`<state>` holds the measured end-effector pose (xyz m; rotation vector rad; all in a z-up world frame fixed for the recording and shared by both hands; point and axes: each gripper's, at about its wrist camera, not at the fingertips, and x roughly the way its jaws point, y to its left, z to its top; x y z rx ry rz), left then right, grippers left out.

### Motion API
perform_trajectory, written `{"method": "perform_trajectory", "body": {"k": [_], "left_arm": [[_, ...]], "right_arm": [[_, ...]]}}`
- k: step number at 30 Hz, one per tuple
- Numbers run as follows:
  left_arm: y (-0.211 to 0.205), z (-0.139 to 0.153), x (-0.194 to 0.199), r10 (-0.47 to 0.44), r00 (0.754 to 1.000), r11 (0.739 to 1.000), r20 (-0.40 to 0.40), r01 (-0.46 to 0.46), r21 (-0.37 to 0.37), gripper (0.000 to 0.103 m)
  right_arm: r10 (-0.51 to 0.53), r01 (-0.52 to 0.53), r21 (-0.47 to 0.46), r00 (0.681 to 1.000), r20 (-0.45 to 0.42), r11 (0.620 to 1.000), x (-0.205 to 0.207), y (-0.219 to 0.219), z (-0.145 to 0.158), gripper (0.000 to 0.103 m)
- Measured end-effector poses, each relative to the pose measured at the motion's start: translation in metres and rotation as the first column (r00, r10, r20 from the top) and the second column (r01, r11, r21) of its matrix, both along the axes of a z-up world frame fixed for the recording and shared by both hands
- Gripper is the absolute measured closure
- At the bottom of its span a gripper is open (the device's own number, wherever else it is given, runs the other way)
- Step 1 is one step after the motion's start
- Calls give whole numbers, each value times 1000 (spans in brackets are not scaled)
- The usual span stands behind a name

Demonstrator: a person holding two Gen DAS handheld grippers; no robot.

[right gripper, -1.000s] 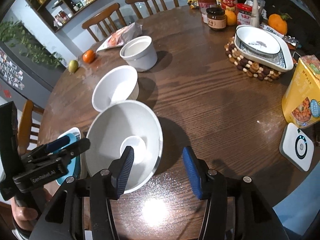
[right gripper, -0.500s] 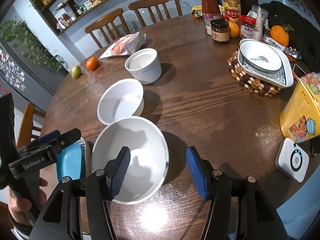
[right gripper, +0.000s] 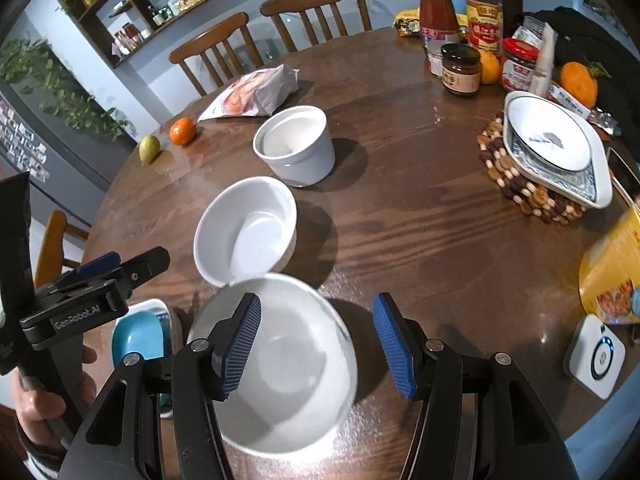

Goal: Organize plates and bowls
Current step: 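Move both tools to the second white bowl, then grasp the second white bowl rim with both tools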

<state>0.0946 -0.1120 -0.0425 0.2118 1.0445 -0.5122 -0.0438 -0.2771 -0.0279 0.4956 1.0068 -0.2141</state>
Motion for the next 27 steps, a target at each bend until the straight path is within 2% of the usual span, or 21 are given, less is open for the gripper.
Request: {"method": "perform_trajectory", "body": {"k": [6,11,16,20,25,27], "left_arm": [[-7,-16,20,21,999,1000,-39,-20,21,1],[-15,-33,31,21,996,999,-89,-18,41,1],[-22,-43,35,7,994,999,-108,-2,49,1],[-26,-49,38,-3,994,998,-113,10,62,3],[-33,-57,40,-24,991,997,-134,33,63,14],[-35,-60,41,-31,989,997,-144,40,59,26]], "right_arm": [[21,-21,4,1000,-11,1000,33,-2,-5,43],[15,-13,29,998,-53,999,59,-7,-23,44],[22,-15,82,996,-81,996,73,-8,-41,44],[26,-18,91,996,-88,996,79,-8,-48,45],[36,-25,102,994,-107,994,87,-10,-54,58],[37,-25,108,993,-112,994,90,-11,-56,62]]}}
